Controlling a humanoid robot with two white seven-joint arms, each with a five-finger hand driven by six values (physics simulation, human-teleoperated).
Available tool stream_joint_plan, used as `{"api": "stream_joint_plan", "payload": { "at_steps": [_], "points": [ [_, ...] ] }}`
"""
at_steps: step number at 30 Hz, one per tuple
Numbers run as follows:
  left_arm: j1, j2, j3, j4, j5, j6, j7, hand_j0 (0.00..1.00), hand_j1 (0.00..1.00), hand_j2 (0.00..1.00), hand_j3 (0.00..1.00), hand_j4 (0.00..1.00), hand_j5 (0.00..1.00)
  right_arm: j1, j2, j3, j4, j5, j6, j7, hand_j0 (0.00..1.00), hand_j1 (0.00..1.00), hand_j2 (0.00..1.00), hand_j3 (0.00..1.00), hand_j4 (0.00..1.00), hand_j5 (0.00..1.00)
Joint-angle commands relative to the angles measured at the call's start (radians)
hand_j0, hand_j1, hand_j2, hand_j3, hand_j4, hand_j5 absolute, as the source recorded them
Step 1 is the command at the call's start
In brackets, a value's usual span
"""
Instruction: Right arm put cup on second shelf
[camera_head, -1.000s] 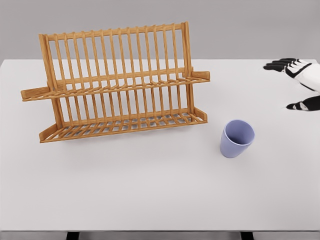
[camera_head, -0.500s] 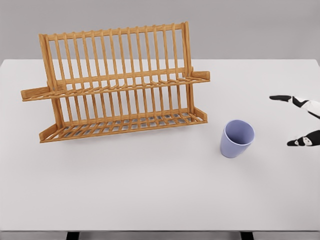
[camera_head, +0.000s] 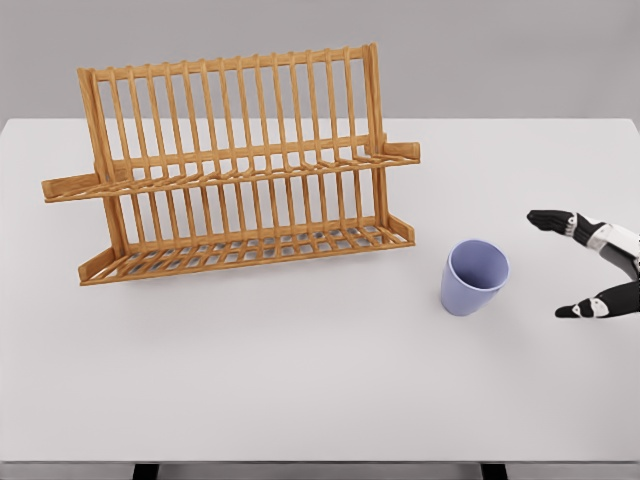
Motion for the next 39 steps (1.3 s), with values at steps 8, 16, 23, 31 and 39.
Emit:
{"api": "stream_joint_plan", "payload": {
  "at_steps": [8,16,23,31,39],
  "points": [
    [0.000,0.000,0.000,0.000,0.000,0.000,0.000,1.00,1.00,1.00,1.00,1.00,1.00,0.025,0.148,-0.035,0.033,-0.017,0.001,0.035,1.00,1.00,1.00,1.00,1.00,1.00],
    [0.000,0.000,0.000,0.000,0.000,0.000,0.000,1.00,1.00,1.00,1.00,1.00,1.00,0.029,0.218,-0.095,0.043,-0.035,0.001,0.035,1.00,1.00,1.00,1.00,1.00,1.00],
    [0.000,0.000,0.000,-0.001,0.000,0.000,0.000,1.00,1.00,1.00,1.00,1.00,1.00,0.071,0.240,-0.092,0.056,-0.050,0.001,0.037,1.00,1.00,1.00,1.00,1.00,1.00],
    [0.000,0.000,0.000,0.000,0.000,0.000,0.000,1.00,1.00,1.00,1.00,1.00,1.00,0.064,0.246,-0.089,0.081,-0.058,0.001,0.037,1.00,1.00,1.00,1.00,1.00,1.00],
    [0.000,0.000,0.000,0.000,0.000,0.000,0.000,1.00,1.00,1.00,1.00,1.00,1.00,0.057,0.272,-0.081,0.093,-0.058,0.001,0.040,1.00,1.00,1.00,1.00,1.00,1.00]
  ]
}}
